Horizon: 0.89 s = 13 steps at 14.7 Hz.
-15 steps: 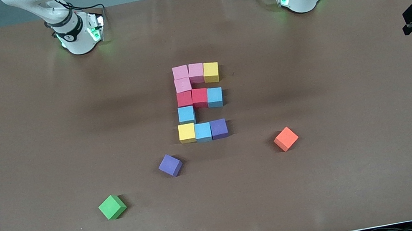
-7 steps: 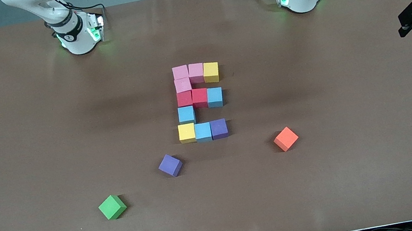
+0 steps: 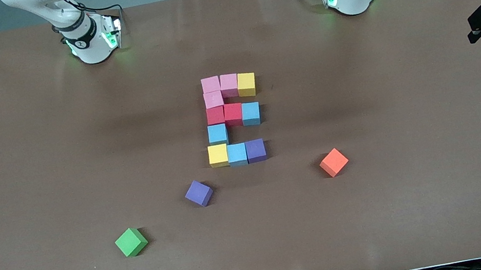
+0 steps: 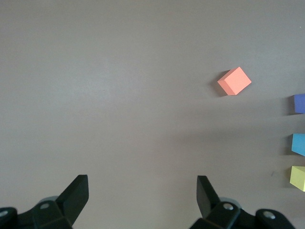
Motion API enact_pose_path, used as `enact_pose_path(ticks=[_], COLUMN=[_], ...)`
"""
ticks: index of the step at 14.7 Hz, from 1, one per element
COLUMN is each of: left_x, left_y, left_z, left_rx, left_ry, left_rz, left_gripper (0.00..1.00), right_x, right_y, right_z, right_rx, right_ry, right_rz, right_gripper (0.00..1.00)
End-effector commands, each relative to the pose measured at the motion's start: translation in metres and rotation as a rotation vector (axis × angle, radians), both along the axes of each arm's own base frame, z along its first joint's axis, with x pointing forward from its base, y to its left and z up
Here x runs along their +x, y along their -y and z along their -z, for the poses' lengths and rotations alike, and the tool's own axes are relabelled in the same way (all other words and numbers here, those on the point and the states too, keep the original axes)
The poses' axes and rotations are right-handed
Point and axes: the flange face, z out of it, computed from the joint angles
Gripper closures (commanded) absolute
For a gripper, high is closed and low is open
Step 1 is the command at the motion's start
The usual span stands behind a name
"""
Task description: Arrange 11 blocks into digit 3
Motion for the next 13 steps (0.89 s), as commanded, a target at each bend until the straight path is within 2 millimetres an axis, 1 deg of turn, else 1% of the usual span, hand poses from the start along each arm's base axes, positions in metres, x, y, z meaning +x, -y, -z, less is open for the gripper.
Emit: enact_pose_path(ticks=[1,4,5,6,10,13], left_x=[-0.0001,-0.0001,0.0003,0.0003,0.0001,0.0007], left_y=[-0.0022,-0.0032,-0.0081,-0.0090,-0.0063,-0.0097], left_z=[-0.0033,-0.0033,-0.0025,-0.0032,-0.0059,-0.0060], left_rx=[-0.017,-0.016,-0.016,-0.016,-0.017,-0.017], left_ry=[0.011,0.011,0.009,0.011,0.016,0.017], left_rz=[-0.004,-0.007,-0.016,-0.017,-0.013,-0.019], left_gripper=[0.00,0.00,0.00,0.00,0.00,0.00], right_x=[-0.0054,-0.0054,-0.0054,-0.0055,-0.0067,-0.0076], right_y=[-0.0015,-0.0015,-0.0015,-0.0015,-0.0004,-0.0008], right_z=[-0.0042,-0.0027,-0.0027,-0.0019,-0.0004,0.0002], right_rx=[0.001,0.002,0.002,0.002,0.005,0.008], right_ry=[0.007,0.002,0.002,-0.001,-0.013,-0.020], right_rz=[-0.008,-0.008,-0.008,-0.005,0.000,-0.001], right_gripper=[0.00,0.00,0.00,0.00,0.00,0.00])
